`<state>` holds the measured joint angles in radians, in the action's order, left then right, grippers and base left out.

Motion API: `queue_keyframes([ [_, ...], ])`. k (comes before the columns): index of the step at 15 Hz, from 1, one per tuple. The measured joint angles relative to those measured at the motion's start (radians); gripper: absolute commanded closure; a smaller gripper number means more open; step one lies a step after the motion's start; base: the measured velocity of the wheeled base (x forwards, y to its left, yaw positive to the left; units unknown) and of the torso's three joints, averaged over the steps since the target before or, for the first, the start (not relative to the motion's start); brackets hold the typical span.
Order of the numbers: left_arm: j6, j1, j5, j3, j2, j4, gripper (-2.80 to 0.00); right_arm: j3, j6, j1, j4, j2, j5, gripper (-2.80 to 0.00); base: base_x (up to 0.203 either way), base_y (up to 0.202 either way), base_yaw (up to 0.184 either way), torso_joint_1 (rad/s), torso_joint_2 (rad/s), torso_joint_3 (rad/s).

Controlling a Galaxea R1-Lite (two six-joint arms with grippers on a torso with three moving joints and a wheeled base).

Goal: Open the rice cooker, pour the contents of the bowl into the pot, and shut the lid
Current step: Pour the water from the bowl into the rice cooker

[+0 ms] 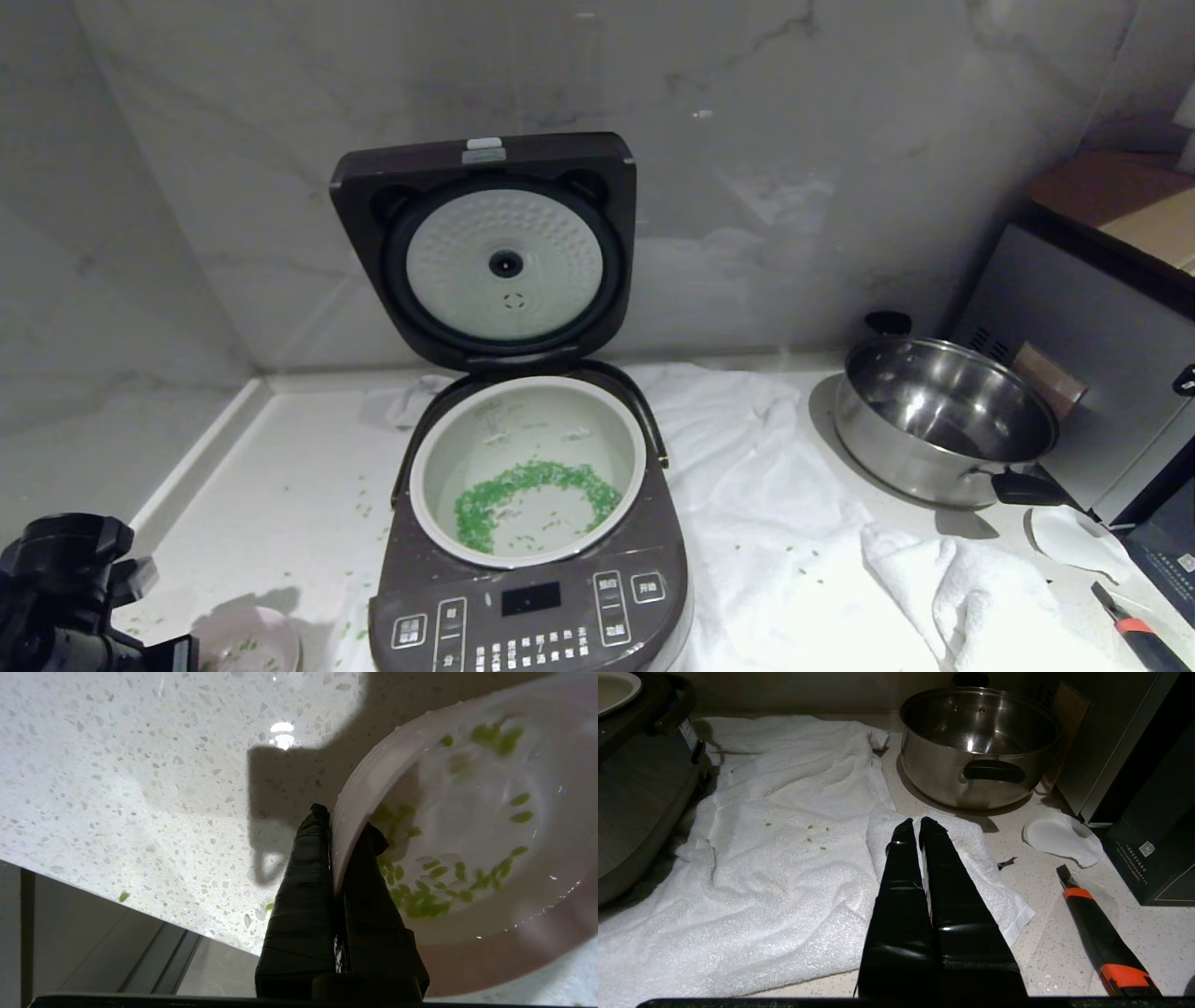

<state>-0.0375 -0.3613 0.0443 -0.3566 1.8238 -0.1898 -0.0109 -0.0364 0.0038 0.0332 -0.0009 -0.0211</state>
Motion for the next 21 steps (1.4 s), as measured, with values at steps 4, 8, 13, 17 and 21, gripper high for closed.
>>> queue_keyframes([
  [4, -0.005, 0.004, 0.001, -0.119, -0.032, 0.157, 0.0, 0.0, 0.0, 0.0, 0.0, 0.0, 0.0, 0.0, 0.0, 0.0, 0.0, 0.0, 0.0, 0.0],
  [8, -0.018, 0.009, -0.001, -0.233, -0.045, 0.295, 0.0, 0.0, 0.0, 0.0, 0.0, 0.0, 0.0, 0.0, 0.0, 0.0, 0.0, 0.0, 0.0, 0.0],
  [13, -0.049, 0.024, -0.008, -0.336, -0.05, 0.401, 0.0, 0.0, 0.0, 0.0, 0.0, 0.0, -0.001, 0.0, 0.0, 0.0, 0.0, 0.0, 0.0, 0.0],
  [17, -0.074, 0.05, -0.008, -0.392, -0.061, 0.441, 0.0, 0.0, 0.0, 0.0, 0.0, 0.0, 0.0, 0.0, 0.0, 0.0, 0.0, 0.0, 0.0, 0.0],
  [21, -0.11, 0.081, -0.008, -0.466, -0.067, 0.51, 0.0, 0.0, 0.0, 0.0, 0.0, 0.0, 0.0, 0.0, 0.0, 0.0, 0.0, 0.0, 0.0, 0.0],
])
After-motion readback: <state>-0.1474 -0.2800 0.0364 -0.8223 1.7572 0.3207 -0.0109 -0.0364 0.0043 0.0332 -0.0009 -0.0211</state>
